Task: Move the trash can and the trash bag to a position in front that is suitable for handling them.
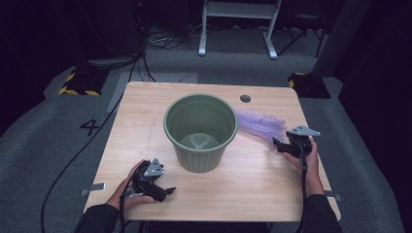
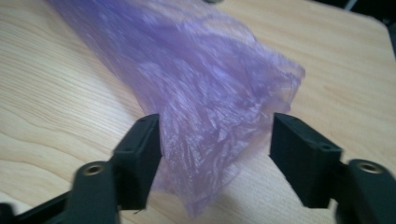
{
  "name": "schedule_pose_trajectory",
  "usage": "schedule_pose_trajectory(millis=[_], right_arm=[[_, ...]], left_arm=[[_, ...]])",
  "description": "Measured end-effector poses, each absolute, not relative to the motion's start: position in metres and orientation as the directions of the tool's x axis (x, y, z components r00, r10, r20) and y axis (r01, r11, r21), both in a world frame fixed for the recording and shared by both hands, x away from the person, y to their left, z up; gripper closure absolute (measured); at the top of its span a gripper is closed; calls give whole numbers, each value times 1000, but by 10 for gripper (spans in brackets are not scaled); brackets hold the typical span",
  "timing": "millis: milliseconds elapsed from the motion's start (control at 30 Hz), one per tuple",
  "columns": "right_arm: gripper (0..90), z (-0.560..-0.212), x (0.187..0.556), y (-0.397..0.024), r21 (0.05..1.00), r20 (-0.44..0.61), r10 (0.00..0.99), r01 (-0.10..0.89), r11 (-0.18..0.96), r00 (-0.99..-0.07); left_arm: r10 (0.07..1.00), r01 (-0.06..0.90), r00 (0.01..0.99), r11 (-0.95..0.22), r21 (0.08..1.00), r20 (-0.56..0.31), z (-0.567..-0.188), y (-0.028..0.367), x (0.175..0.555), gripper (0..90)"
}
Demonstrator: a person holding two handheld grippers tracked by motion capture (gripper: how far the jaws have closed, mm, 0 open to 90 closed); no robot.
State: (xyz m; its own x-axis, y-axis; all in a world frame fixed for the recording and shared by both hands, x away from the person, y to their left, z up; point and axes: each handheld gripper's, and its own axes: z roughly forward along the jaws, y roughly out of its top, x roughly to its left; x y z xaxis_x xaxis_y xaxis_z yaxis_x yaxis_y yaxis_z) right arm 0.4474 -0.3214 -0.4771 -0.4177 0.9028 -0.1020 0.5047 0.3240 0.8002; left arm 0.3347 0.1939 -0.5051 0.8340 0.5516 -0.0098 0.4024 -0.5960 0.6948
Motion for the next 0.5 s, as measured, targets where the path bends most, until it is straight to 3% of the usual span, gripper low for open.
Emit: schedule_pose_trajectory(millis=[233, 500], right_arm=[[716, -486, 451, -332, 784, -50, 901, 542, 303, -430], [824, -488, 447, -340, 774, -39, 897, 555, 306, -441]], left_arm=[[552, 403, 834, -596, 695, -10, -505, 194, 335, 50], [552, 402, 834, -596, 695, -10, -505, 194, 335, 49]])
